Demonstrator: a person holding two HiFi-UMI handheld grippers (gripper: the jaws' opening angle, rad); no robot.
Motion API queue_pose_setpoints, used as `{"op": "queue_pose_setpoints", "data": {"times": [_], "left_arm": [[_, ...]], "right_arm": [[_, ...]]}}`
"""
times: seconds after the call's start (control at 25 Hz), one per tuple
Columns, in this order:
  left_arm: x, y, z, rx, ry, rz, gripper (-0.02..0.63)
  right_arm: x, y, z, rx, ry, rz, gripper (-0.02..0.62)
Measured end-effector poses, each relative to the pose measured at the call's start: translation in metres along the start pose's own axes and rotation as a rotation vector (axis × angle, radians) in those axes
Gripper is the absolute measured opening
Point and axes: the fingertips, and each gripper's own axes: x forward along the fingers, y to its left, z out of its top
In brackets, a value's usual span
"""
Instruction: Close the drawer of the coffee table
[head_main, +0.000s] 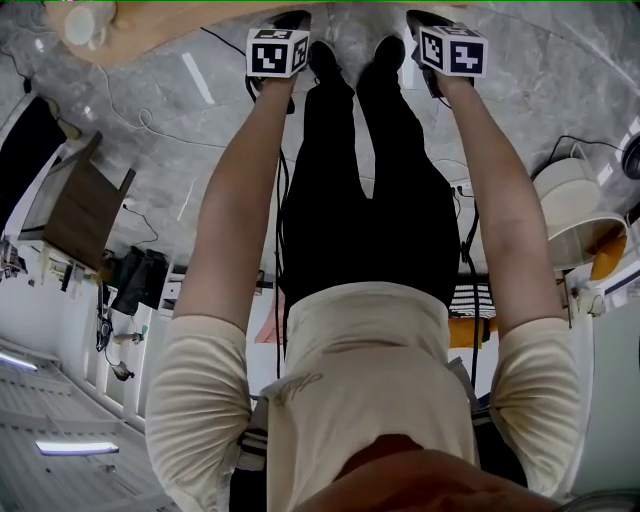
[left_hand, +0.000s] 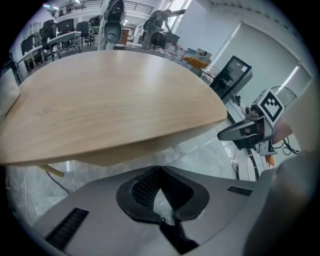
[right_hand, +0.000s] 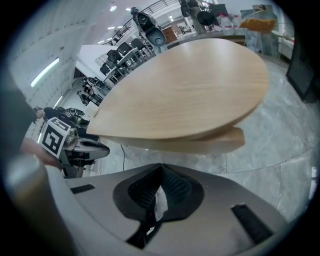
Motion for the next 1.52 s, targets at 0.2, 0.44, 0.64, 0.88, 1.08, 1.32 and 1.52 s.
{"op": "queue_pose_setpoints", "data": {"times": [0.2, 0.44, 0.64, 0.88, 1.08, 1.32, 1.52], "left_arm": [[-0.006, -0.016, -0.041, -0.005, 0.03, -0.027, 0.005], [-0.034, -0.031, -0.077, -0.014, 0.042, -0.046, 0.005], [-0.072, -0.047, -0.083, -0.005, 0.034, -0.049, 0.005], [-0.12, -0.067, -0.055, -0.001, -0.033, -0.046, 0.005], [-0.172, -0.082, -0.041, 0.011, -0.057, -0.049, 0.005], [-0.24, -0.101, 0.0, 0.091, -0.097, -0.078, 0.005], [-0.295, -0.108, 0.04, 0.145, -0.171, -0.09, 0.005]], "right_arm": [[-0.006, -0.007, -0.055, 0.051, 0.049, -0.035, -0.005], [-0.027, 0.002, -0.095, 0.025, 0.091, -0.069, -0.005], [-0.056, 0.027, -0.1, -0.053, 0.096, -0.045, -0.005], [-0.106, 0.039, -0.084, -0.027, 0.031, -0.076, -0.005], [-0.157, 0.065, -0.072, 0.054, -0.046, -0.072, -0.005], [-0.224, 0.111, -0.035, 0.09, -0.169, -0.033, -0.005], [-0.269, 0.164, 0.013, -0.004, -0.247, -0.005, -0.005]]}}
